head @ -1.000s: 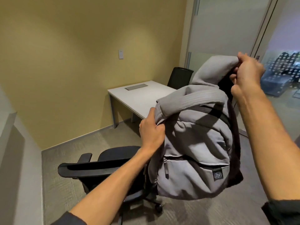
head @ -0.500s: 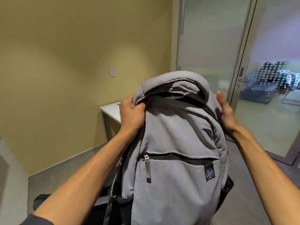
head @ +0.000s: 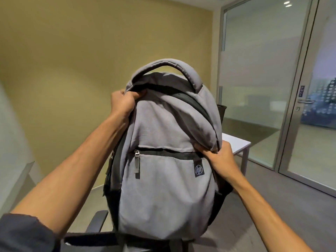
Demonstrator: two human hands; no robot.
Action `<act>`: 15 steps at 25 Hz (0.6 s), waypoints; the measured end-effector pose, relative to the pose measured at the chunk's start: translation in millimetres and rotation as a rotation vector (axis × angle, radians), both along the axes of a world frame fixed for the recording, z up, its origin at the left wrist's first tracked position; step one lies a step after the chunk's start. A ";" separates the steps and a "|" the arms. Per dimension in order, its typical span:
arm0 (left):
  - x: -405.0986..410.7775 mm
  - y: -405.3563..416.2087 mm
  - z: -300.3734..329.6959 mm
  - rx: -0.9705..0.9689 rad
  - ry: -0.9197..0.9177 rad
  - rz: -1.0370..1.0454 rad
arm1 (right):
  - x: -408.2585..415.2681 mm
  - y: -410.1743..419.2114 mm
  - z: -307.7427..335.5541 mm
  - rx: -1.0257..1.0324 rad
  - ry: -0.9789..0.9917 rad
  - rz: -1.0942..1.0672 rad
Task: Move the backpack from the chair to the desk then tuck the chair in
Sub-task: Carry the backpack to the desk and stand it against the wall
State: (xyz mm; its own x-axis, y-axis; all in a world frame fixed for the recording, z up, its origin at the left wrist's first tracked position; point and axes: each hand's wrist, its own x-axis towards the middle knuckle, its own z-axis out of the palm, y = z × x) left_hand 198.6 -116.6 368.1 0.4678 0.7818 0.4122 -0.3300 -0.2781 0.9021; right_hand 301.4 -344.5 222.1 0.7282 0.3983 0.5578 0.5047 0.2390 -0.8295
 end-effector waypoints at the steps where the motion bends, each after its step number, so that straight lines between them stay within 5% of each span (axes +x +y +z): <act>1: -2.4 11.8 -0.4 0.016 0.005 0.035 | 3.7 13.2 0.0 0.010 0.011 0.001; 8: -39.1 87.9 -51.7 0.300 0.167 0.359 | 5.7 97.4 -8.7 0.055 0.164 0.028; 15: -90.0 160.8 -183.7 0.141 0.241 -0.062 | 11.4 178.0 1.6 0.037 0.232 -0.065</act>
State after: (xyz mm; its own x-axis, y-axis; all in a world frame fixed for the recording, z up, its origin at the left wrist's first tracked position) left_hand 108.6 44.2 184.4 0.6105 0.6917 0.3858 -0.1306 -0.3926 0.9104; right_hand 312.8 -166.5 223.6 0.8618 0.3291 0.3860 0.3169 0.2449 -0.9163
